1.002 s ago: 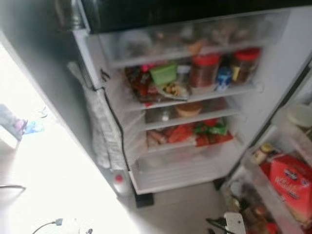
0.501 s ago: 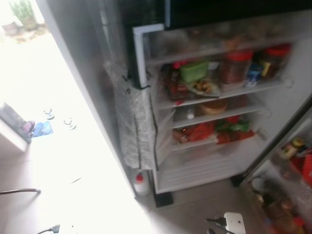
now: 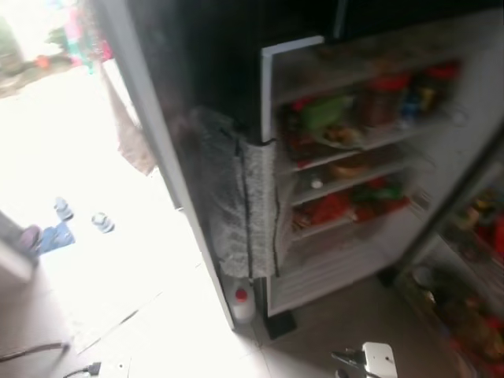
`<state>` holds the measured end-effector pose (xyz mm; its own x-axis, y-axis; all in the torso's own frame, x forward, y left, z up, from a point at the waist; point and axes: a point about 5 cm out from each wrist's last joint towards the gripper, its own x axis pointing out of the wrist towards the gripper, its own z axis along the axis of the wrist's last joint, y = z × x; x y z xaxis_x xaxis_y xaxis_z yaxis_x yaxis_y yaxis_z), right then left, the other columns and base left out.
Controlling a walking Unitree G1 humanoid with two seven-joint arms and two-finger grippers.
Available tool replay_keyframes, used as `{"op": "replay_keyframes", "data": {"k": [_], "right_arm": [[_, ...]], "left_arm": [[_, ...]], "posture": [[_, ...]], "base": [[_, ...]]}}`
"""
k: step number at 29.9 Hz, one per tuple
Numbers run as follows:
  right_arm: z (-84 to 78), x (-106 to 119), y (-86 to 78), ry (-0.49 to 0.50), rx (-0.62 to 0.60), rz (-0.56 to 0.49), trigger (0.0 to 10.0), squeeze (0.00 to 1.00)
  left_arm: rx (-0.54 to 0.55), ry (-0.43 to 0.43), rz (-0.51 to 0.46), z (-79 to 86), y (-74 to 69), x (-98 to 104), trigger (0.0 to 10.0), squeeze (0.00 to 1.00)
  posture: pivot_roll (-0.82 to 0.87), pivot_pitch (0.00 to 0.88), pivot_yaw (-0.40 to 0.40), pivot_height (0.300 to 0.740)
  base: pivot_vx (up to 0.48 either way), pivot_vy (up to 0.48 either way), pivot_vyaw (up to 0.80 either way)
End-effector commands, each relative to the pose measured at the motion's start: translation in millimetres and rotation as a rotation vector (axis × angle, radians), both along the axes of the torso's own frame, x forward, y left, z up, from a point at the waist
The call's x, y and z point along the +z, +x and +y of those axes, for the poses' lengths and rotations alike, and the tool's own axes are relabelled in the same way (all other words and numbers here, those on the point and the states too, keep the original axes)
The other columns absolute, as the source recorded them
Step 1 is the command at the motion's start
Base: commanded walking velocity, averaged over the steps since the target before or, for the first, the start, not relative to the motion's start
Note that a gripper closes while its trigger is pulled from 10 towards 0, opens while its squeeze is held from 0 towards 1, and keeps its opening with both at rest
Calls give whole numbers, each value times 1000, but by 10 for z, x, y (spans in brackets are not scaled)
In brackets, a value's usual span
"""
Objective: Restocking fridge
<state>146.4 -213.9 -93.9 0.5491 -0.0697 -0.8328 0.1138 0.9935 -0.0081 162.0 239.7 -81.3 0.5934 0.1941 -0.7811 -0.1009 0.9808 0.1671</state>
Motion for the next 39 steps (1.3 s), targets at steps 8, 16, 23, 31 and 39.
{"op": "replay_keyframes", "data": {"k": [8, 16, 23, 31, 39], "right_arm": [[-13, -8, -21, -2, 2, 17, 10000, 0], [-16, -7, -20, -3, 9, 17, 10000, 0], [-14, -6, -18, 1, 13, 16, 10000, 0], [-12, -5, -14, 3, 13, 16, 10000, 0], [-9, -4, -10, 4, 13, 14, 10000, 0]], "left_arm": [[-3, -6, 29, -68, -43, -41, 10000, 0], [17, -13, 28, -57, -69, -48, 10000, 0], [15, -1, 36, 36, -129, -45, 10000, 0], [6, -7, 32, -66, -77, -53, 10000, 0], [2, -1, 33, -68, -67, -50, 10000, 0]], "posture": [[-91, 45, 92, 740], [-86, 56, 89, 740], [-83, 59, 90, 740], [-84, 60, 90, 740], [-85, 61, 92, 740]], "base": [[0, 0, -750], [0, 199, -750], [0, 99, -750], [0, 0, -754], [0, 0, -756]]}}
